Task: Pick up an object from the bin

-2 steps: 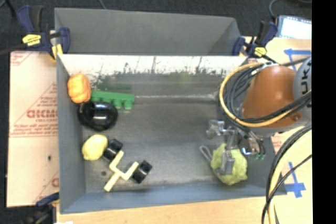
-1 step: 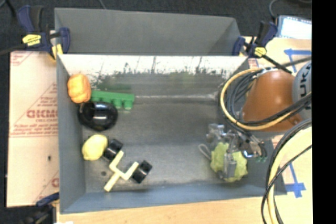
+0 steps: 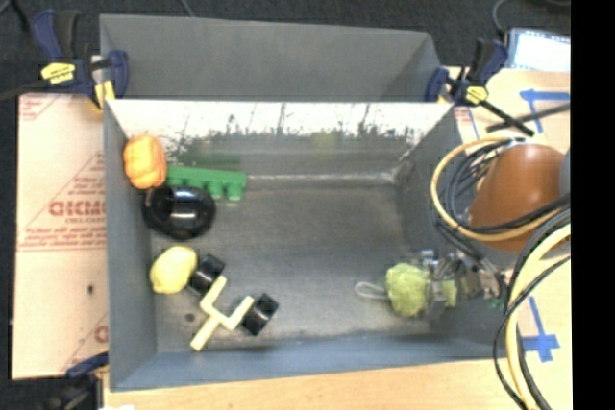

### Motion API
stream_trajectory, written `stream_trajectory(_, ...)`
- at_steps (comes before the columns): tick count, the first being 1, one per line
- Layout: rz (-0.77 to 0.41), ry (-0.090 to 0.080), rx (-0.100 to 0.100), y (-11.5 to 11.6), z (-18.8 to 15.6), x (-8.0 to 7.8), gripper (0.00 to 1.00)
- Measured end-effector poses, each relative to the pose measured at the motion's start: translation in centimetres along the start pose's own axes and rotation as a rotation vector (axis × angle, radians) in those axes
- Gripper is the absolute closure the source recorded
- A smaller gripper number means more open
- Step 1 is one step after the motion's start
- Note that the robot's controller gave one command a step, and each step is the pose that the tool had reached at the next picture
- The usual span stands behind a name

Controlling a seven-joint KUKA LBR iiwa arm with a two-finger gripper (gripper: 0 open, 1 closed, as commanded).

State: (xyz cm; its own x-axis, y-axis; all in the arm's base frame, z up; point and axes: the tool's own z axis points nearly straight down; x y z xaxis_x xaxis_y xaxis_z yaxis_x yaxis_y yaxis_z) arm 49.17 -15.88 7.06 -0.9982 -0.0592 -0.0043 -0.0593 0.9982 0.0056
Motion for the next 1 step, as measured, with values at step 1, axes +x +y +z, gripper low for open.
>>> stream_trajectory(1,0.001,0.000,0.000,0.00,0.00,0.00,1.00)
